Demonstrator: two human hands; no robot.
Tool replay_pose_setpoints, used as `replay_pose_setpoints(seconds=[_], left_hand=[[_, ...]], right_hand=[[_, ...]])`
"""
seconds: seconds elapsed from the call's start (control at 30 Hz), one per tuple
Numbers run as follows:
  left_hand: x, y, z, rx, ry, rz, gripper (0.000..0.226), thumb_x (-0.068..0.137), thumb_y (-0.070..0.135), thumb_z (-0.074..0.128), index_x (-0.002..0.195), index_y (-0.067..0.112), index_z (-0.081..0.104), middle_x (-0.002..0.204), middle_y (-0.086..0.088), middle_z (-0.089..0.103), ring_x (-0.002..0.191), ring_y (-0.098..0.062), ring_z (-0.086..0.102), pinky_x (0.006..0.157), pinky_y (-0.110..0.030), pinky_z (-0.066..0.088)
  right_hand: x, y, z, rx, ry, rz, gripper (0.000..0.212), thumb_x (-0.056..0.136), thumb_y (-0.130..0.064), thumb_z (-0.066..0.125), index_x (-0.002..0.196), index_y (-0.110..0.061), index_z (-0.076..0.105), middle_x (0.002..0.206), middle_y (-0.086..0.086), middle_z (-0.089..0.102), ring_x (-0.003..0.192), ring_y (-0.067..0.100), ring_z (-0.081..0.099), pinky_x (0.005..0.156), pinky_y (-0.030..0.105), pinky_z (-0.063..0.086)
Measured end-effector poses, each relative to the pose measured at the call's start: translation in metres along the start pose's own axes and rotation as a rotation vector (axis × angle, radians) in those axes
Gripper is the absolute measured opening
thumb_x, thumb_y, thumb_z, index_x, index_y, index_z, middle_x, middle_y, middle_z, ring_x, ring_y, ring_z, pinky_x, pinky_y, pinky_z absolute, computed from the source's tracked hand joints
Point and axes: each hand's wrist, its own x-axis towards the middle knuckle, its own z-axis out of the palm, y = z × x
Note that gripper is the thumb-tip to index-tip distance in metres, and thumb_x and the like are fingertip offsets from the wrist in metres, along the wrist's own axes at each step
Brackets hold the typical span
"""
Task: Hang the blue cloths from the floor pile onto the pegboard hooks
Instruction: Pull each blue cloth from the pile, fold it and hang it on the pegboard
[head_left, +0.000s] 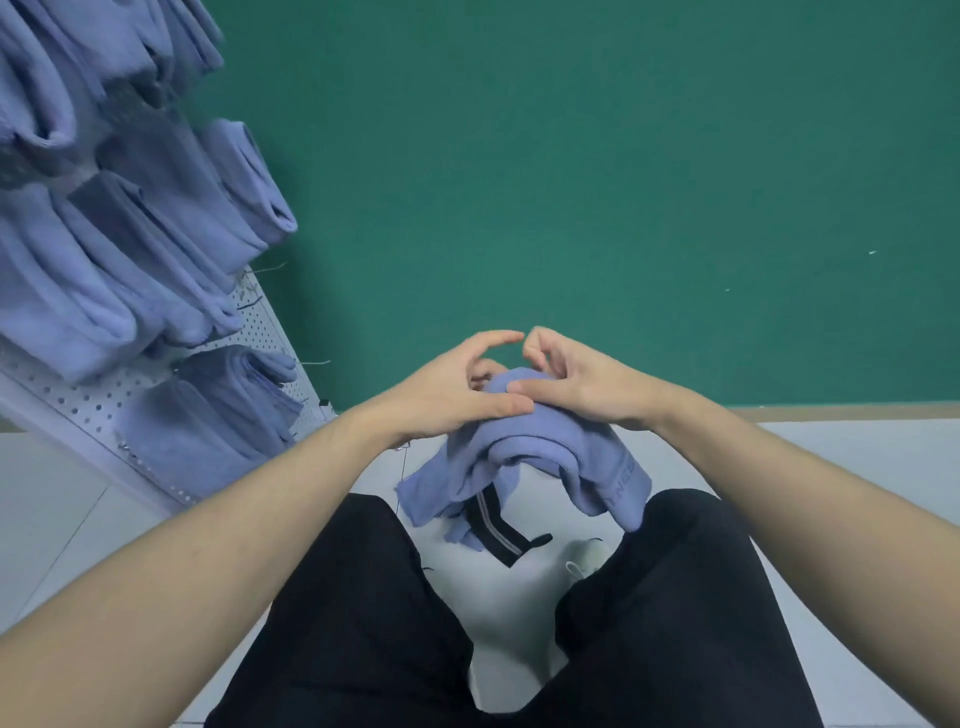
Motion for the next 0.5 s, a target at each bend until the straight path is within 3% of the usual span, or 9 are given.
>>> replay_pose_setpoints(seconds=[0.07, 0.17, 0.2, 0.27, 0.33, 0.4, 0.5], left_hand=[[0.003, 0.002, -0.005, 0.114, 0.011, -0.009, 0.070, 0.068, 0.058, 0.077, 0.131, 0.041, 0.054, 0.089, 0.019, 0.071, 0.085, -0.006, 0.066, 0.089, -0.029, 0.050], [0.005, 0.002, -0.012, 0.267, 0.027, -0.077, 0.046, 0.073, 0.056, 0.080, 0.112, 0.036, 0.068, 0.099, 0.018, 0.072, 0.092, -0.007, 0.067, 0.090, -0.031, 0.054], [0.006, 0.002, -0.013, 0.323, 0.038, -0.091, 0.038, 0.075, 0.054, 0.081, 0.104, 0.032, 0.070, 0.089, 0.017, 0.070, 0.080, -0.010, 0.064, 0.079, -0.027, 0.053], [0.007, 0.001, -0.014, 0.418, 0.083, -0.102, 0.037, 0.076, 0.052, 0.081, 0.089, 0.020, 0.070, 0.069, 0.009, 0.055, 0.061, -0.012, 0.044, 0.059, -0.026, 0.037], [0.007, -0.003, -0.020, 0.398, 0.120, -0.103, 0.042, 0.075, 0.049, 0.083, 0.085, 0.012, 0.067, 0.067, 0.005, 0.049, 0.060, -0.012, 0.038, 0.059, -0.028, 0.032], [0.004, -0.010, -0.031, 0.298, 0.134, -0.091, 0.033, 0.076, 0.044, 0.084, 0.085, 0.016, 0.068, 0.072, 0.006, 0.058, 0.064, -0.010, 0.047, 0.065, -0.029, 0.039], [0.000, -0.021, -0.040, 0.088, 0.123, -0.082, 0.028, 0.080, 0.034, 0.084, 0.083, 0.017, 0.063, 0.075, 0.006, 0.062, 0.070, -0.011, 0.052, 0.069, -0.031, 0.043]], right_hand=[[0.006, 0.000, -0.003, -0.042, -0.012, 0.012, 0.033, 0.098, -0.009, 0.064, 0.086, -0.015, 0.034, 0.067, -0.007, 0.031, 0.056, 0.007, 0.026, 0.050, 0.017, 0.029], [0.016, 0.004, -0.005, -0.036, -0.048, 0.102, 0.035, 0.094, -0.018, 0.071, 0.091, -0.015, 0.036, 0.063, -0.005, 0.041, 0.053, 0.009, 0.032, 0.048, 0.019, 0.031], [0.019, 0.005, -0.006, -0.029, -0.074, 0.151, 0.036, 0.093, -0.022, 0.072, 0.096, -0.016, 0.037, 0.062, -0.003, 0.048, 0.052, 0.011, 0.038, 0.048, 0.021, 0.034], [0.027, 0.009, -0.007, -0.063, -0.120, 0.235, 0.039, 0.090, -0.034, 0.075, 0.105, -0.018, 0.043, 0.064, -0.003, 0.059, 0.054, 0.012, 0.048, 0.053, 0.023, 0.040], [0.036, 0.015, -0.008, -0.108, -0.153, 0.285, 0.045, 0.081, -0.052, 0.077, 0.108, -0.025, 0.053, 0.070, -0.005, 0.065, 0.060, 0.011, 0.055, 0.063, 0.027, 0.043], [0.043, 0.022, -0.010, -0.102, -0.188, 0.292, 0.050, 0.069, -0.063, 0.078, 0.100, -0.026, 0.064, 0.079, -0.005, 0.068, 0.071, 0.011, 0.060, 0.072, 0.030, 0.045], [0.055, 0.029, -0.014, -0.031, -0.281, 0.310, 0.042, 0.063, -0.056, 0.081, 0.086, -0.023, 0.069, 0.084, -0.003, 0.066, 0.078, 0.013, 0.060, 0.077, 0.033, 0.045]])
